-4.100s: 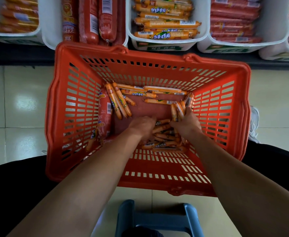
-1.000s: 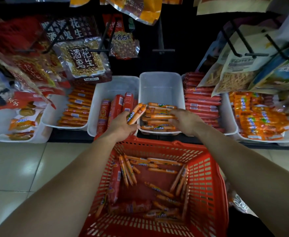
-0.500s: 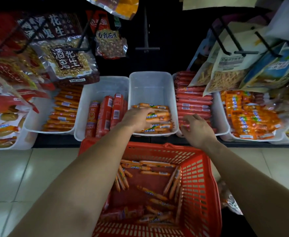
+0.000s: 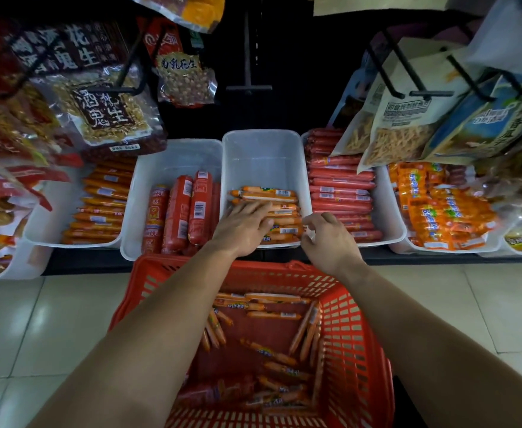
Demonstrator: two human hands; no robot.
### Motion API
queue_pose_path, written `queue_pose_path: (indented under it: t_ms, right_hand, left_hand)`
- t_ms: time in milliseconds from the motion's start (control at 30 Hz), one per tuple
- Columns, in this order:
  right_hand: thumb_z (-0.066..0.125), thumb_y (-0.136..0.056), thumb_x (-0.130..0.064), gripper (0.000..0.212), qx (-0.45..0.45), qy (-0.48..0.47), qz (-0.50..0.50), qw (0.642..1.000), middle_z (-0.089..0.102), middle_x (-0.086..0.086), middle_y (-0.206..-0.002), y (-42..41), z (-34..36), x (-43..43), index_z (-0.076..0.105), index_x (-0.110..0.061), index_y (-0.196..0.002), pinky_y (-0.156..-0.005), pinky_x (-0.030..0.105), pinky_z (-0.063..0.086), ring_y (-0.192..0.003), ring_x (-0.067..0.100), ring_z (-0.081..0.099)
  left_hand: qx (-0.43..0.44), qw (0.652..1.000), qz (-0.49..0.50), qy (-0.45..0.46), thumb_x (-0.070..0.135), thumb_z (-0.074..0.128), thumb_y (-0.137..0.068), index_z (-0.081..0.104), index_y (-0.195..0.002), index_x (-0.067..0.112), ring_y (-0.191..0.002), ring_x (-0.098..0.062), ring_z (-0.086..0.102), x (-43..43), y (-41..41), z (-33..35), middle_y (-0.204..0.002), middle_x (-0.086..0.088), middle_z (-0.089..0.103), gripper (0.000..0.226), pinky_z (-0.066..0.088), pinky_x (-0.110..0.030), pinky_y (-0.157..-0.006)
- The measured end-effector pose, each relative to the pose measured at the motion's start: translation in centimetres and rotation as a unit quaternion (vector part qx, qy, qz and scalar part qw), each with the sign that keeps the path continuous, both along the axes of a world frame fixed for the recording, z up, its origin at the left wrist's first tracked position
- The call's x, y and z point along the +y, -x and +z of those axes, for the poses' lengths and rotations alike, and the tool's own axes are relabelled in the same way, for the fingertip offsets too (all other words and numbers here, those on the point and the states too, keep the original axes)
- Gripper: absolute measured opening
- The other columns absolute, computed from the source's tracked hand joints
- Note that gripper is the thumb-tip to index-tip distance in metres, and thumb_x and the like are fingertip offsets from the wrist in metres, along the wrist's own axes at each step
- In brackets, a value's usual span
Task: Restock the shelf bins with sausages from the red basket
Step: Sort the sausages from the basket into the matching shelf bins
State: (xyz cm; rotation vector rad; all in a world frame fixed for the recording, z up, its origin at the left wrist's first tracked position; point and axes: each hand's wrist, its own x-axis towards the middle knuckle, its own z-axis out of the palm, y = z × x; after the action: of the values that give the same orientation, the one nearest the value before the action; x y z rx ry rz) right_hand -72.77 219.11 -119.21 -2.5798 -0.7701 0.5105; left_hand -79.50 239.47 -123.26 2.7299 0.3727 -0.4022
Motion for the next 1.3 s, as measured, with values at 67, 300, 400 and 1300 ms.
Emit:
queue_pose_path:
  t_ms: [67, 300, 400, 1300]
  right_hand:
    - [0.055, -0.096, -0.027, 0.035, 0.001, 0.008, -0.004, 1.0, 0.054, 0.002, -0.127, 0.0, -0.2, -0.4, 0.056, -0.021, -0.131, -0.093, 0.039, 0.048, -0.119, 0.023, 0.052]
    - [0.057, -0.094, -0.025, 0.038, 0.012, 0.03, -0.019, 0.999, 0.054, 0.003, -0.129, -0.1, -0.7, -1.7, 0.056, -0.02, -0.131, -0.095, 0.041, 0.048, -0.119, 0.025, 0.053]
    - [0.057, -0.093, -0.025, 0.038, 0.011, 0.035, -0.018, 0.999, 0.054, 0.004, -0.129, 0.3, 0.0, -1.9, 0.057, -0.02, -0.131, -0.097, 0.042, 0.048, -0.12, 0.026, 0.052]
    - [0.056, -0.088, -0.034, 0.055, 0.161, 0.188, 0.075, 0.966, 0.049, 0.018, -0.142, 17.2, -6.4, -5.1, 0.049, -0.017, -0.139, -0.103, 0.047, 0.046, -0.128, 0.043, 0.05]
  left_hand:
    - [0.008, 1.0, -0.002, -0.012, 0.048, 0.021, -0.106, 0.011, -0.159, 0.036, -0.154, -0.02, 0.002, -0.2, -0.4, -0.2, -0.167, 0.009, 0.007, 0.054, 0.004, -0.048, -0.124]
    - [0.039, 0.999, 0.003, 0.004, 0.052, 0.025, -0.105, 0.0, -0.159, 0.032, -0.153, -0.02, -0.008, -0.2, -0.5, 0.7, -0.167, 0.003, -0.008, 0.063, -0.002, -0.043, -0.124]
    - [-0.013, 0.997, 0.053, 0.051, 0.052, 0.037, -0.103, 0.012, -0.159, 0.031, -0.153, -0.02, 0.009, -0.5, 1.7, 2.5, -0.167, 0.005, 0.007, 0.065, 0.015, -0.042, -0.122]
    - [0.14, 0.95, 0.248, 0.125, 0.043, 0.065, -0.085, 0.057, -0.131, 0.024, -0.12, -0.032, 0.055, -7.5, 26.8, -0.5, -0.13, -0.011, 0.058, 0.051, 0.045, -0.035, -0.098]
